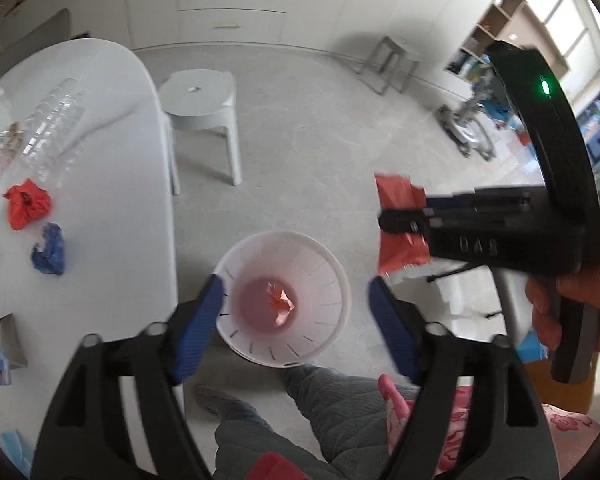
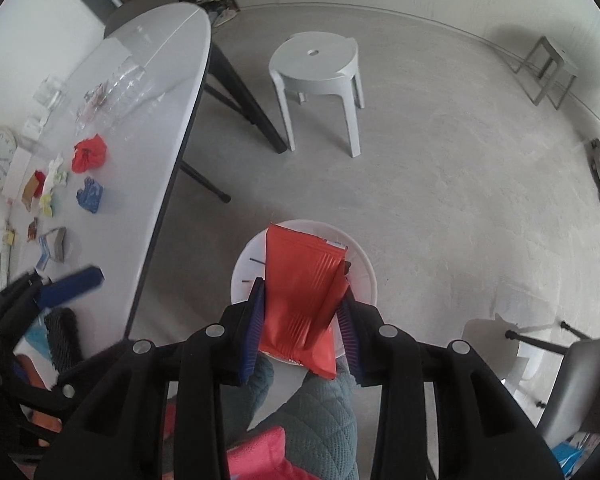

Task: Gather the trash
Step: 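Carry both items over the white bin and open both tools to drop them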

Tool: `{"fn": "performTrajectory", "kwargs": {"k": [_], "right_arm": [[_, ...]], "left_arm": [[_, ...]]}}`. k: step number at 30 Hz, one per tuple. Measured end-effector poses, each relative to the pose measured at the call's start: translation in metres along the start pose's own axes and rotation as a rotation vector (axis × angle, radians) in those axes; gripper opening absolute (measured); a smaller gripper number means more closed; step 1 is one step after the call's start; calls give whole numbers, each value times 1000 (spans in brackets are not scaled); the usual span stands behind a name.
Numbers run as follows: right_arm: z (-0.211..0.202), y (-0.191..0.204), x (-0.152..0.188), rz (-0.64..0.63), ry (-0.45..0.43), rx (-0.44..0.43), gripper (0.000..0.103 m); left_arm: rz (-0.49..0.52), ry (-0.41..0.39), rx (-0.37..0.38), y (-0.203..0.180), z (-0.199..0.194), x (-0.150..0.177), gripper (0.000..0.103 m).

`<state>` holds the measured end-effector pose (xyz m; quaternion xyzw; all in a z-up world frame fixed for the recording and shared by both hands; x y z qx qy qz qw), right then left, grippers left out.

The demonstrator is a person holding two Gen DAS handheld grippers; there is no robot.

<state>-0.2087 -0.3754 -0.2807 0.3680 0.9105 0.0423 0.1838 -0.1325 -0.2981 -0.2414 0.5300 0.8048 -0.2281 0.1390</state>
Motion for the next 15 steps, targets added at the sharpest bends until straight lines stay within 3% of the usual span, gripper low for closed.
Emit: {"fn": "performTrajectory", "kwargs": {"k": [5,7,9,12,15], "right_arm": [[18,13,15,-116,71,-46,41],[23,19,21,-155,86,-45,60],[23,21,23,-175,71,-24,89],[21,24,17,-205,38,20,100],[20,31,10,-227,18,44,100]], "left_arm": [[-81,-47,-112,27,-26,-6,89],[-116,-66,-155,38,-38,-8,92],[-151,-87,-206,55,-55,-7,94],[-193,-102,-251,75,-74,-3,95],[-253,-110,-281,97,-87,5,95]]}}
Point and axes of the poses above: each gripper's, at about its wrist camera, not at the fingertips, and z roughly the way its jaws point, y to its left, x to its underside, the point moved 10 cm from there along z, roughly the way its jaws point, and after that the axes turned 5 degrees about -y, right-handed, at the moved point
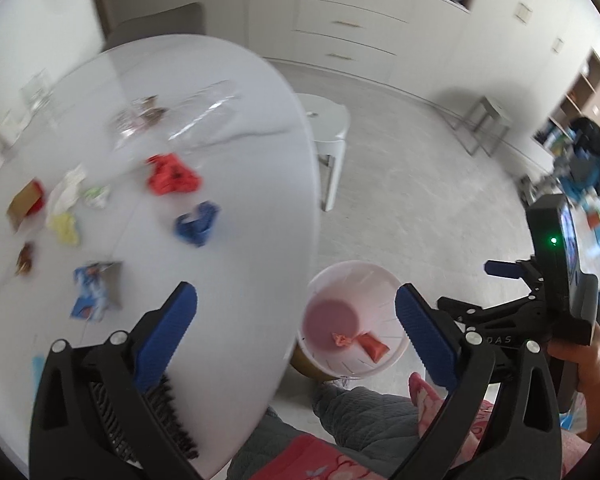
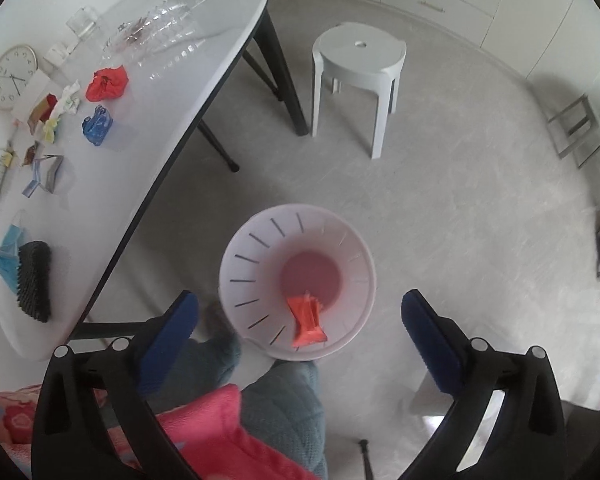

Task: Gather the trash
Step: 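Carry both items over the white bin and open both tools to drop them, then move the left tool to the blue mask while the right tool approaches the black mesh net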

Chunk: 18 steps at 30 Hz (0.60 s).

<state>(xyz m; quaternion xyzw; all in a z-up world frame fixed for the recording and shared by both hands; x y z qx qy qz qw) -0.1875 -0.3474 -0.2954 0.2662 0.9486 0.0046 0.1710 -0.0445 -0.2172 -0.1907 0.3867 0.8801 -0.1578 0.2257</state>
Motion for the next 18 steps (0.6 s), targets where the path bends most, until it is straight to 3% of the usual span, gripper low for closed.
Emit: {"fn": "performTrajectory", "kwargs": {"k": [10,18], "right_arm": [[-6,50,-22,-56,-38,-43,100],[-13,134,-33,-216,-44,-155,100]], "left_arm": [[-119,-6,-74,61,-20,17,95],[-155,-35,-176,123,-44,36,95]]}}
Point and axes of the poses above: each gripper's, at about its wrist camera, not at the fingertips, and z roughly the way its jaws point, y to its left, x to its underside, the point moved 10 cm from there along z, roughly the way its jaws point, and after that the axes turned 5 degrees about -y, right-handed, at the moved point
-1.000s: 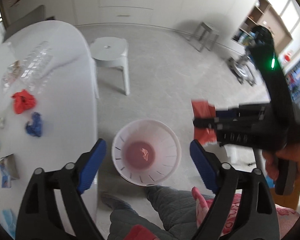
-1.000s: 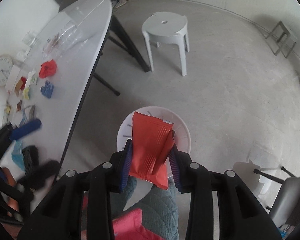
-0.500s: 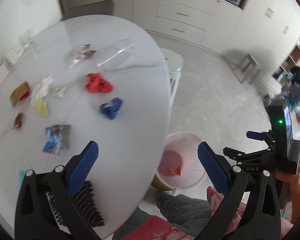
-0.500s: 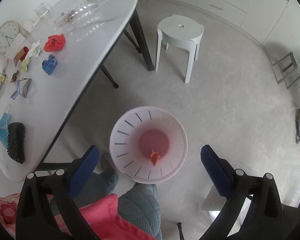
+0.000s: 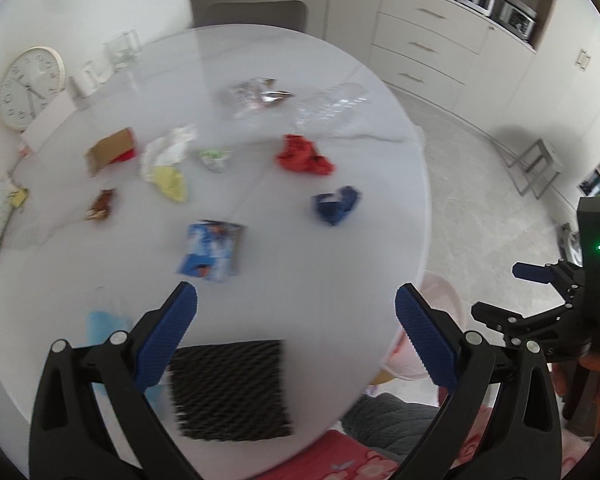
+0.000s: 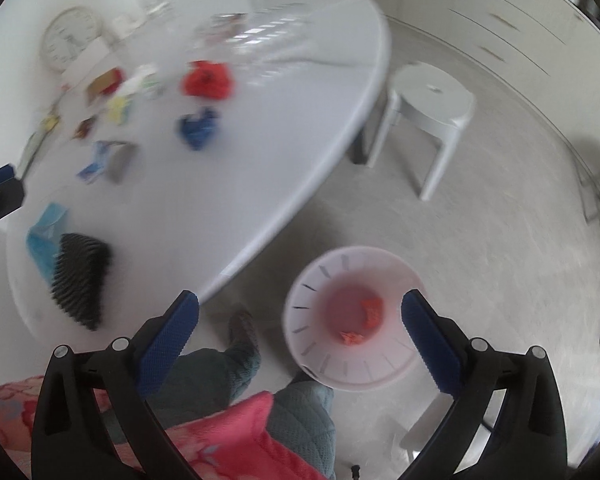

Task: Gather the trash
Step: 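Move the left tool to the blue mask while the right tool approaches the black mesh net, then grasp the blue mask with the left tool while the right tool grasps the black mesh net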

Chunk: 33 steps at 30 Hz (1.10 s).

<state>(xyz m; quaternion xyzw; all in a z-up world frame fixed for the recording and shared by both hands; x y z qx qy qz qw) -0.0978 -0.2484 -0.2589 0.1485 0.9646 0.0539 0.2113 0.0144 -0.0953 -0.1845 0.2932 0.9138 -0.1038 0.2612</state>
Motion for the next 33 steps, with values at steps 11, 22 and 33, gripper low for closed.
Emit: {"fn": "performTrajectory", "kwargs": {"k": [11,22,33], "right_arm": [[35,158,-11,-381,40,-196,100],[76,240,-17,-575,79,-261,100],[87,260,-18,-624,115,-263,100]], "left_arm": [[-191,38,-168,148,-4,51,95],[-311,123,-115,217,28,103,90],[-312,185,27,206,55,116,22]]}}
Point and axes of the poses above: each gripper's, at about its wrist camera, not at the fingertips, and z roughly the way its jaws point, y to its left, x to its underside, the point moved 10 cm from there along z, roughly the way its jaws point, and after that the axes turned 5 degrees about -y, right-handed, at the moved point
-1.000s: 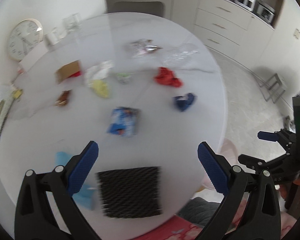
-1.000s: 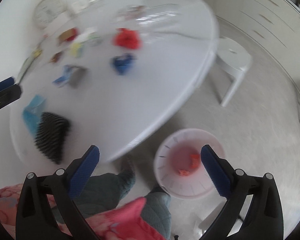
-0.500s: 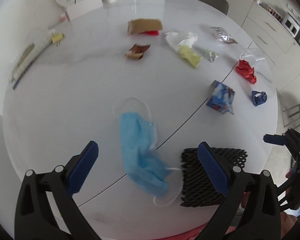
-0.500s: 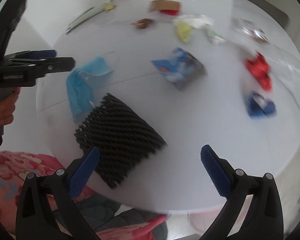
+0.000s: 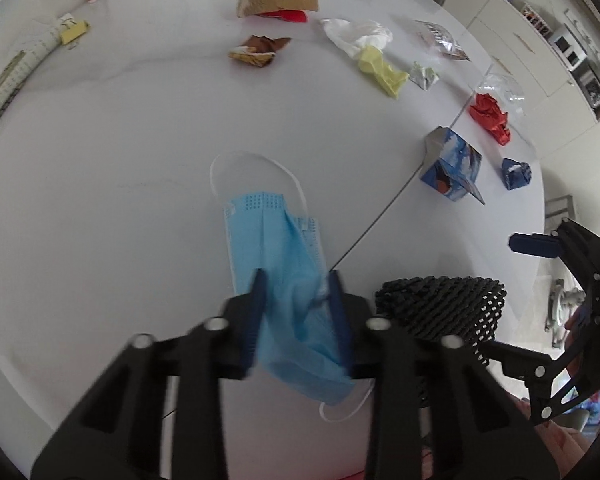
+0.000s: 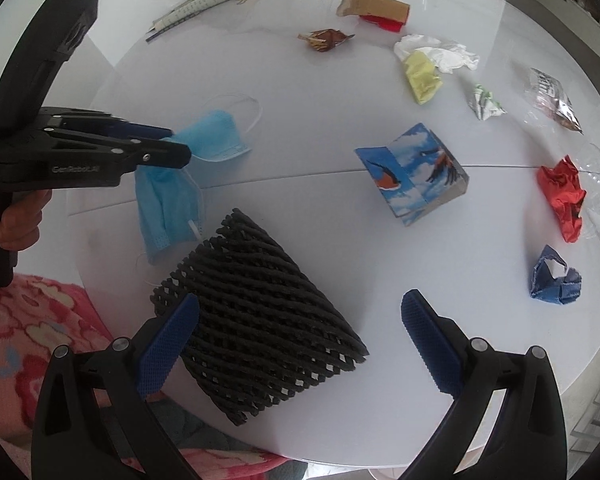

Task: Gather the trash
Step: 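Grasp the blue mask with the left tool while the right tool grasps the black mesh net, then carry mask and mesh net over the white bin and open both tools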

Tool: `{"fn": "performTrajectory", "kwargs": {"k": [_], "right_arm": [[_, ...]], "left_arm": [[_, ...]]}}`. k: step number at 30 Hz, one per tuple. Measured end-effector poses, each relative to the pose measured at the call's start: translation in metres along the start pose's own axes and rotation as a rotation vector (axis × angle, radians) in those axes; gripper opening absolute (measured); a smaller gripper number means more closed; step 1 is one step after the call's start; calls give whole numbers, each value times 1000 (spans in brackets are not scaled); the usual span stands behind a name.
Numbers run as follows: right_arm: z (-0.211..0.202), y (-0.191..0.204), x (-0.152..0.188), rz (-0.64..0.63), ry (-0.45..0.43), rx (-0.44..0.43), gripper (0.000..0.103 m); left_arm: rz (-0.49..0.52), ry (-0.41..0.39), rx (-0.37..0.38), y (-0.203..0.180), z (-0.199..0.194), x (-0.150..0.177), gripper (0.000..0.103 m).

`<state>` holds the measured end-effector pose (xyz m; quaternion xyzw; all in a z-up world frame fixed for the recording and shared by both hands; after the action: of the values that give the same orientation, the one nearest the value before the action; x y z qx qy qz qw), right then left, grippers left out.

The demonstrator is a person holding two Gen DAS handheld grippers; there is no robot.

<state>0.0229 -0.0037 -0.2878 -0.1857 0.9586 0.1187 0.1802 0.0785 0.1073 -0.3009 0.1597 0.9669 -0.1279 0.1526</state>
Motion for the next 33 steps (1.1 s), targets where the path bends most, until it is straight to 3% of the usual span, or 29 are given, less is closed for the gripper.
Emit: {"fn": "performTrajectory", "kwargs": {"k": [4,7,12,17,23,27,33], "right_arm": [[10,10,-2,-87,30,-19,97],[21,11,0,-152,68,-14,85],[35,14,1,-208,137,-52,46],[31,15,3,-202,148,-83,17],[0,-1,5,-98,60,-82,13],[-36,-20,16,13,-19,-64,13],[-105,-73,82,222,-111,32,13]], "left_arm": [[12,-22,-4,2,-1,-4,19],[27,-48,-12,4,-7,-9,19],[23,-62,-15,9,-18,-12,19],[31,-93,-39,8,-29,-14,19],[62,-117,-31,-15,-40,-20,19],[124,-147,1,-54,-54,-29,19],[270,-172,77,-142,-66,-36,19]]}}
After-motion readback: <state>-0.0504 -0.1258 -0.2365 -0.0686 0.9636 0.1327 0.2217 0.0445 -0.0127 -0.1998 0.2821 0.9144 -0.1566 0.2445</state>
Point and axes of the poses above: each gripper's, at about its wrist camera, not at the fingertips, and z roughly the way its jaws point, y to its left, x to its underside, the point moved 10 cm from there along z, roughly the way its jaws point, and after that the axes turned 5 degrees about -y, right-handed, at the moved point
